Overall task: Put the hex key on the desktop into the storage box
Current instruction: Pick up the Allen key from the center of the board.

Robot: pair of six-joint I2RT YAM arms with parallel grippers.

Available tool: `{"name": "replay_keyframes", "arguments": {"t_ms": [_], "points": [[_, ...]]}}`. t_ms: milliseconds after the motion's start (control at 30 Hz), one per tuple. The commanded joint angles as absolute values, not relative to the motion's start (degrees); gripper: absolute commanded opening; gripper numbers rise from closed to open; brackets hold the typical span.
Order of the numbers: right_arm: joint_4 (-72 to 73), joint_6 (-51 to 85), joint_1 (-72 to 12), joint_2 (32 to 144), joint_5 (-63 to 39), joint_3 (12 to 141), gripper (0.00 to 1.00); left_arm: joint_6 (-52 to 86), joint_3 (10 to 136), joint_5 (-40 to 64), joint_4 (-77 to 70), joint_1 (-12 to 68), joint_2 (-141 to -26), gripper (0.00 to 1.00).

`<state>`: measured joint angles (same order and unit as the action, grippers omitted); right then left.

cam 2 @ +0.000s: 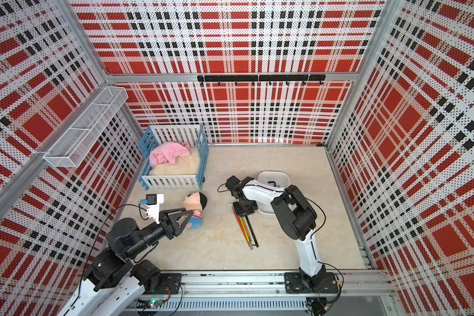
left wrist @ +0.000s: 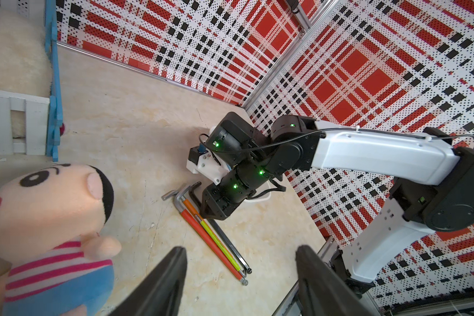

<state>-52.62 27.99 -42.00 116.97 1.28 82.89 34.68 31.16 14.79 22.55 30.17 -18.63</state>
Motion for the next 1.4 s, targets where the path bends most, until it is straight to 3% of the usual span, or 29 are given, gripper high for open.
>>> {"name": "replay_keyframes", "arguments": {"t_ms": [0,233,1367], "points": [[-53.7,28.6,-41.4,121.4,1.5,81.5,0.17,34.1,31.7,15.8,22.6,29.4,-18.5,0.69],[-53.8,29.0,-41.5,121.0,3.6,82.4,0.0,34.0,31.6,16.7,22.3,28.3,-18.8,0.69],[-67.9,30.9,-40.5,115.5,8.2,100.6,0.0,33.2,31.4,19.5,21.3,25.1,-19.2,0.69]]}}
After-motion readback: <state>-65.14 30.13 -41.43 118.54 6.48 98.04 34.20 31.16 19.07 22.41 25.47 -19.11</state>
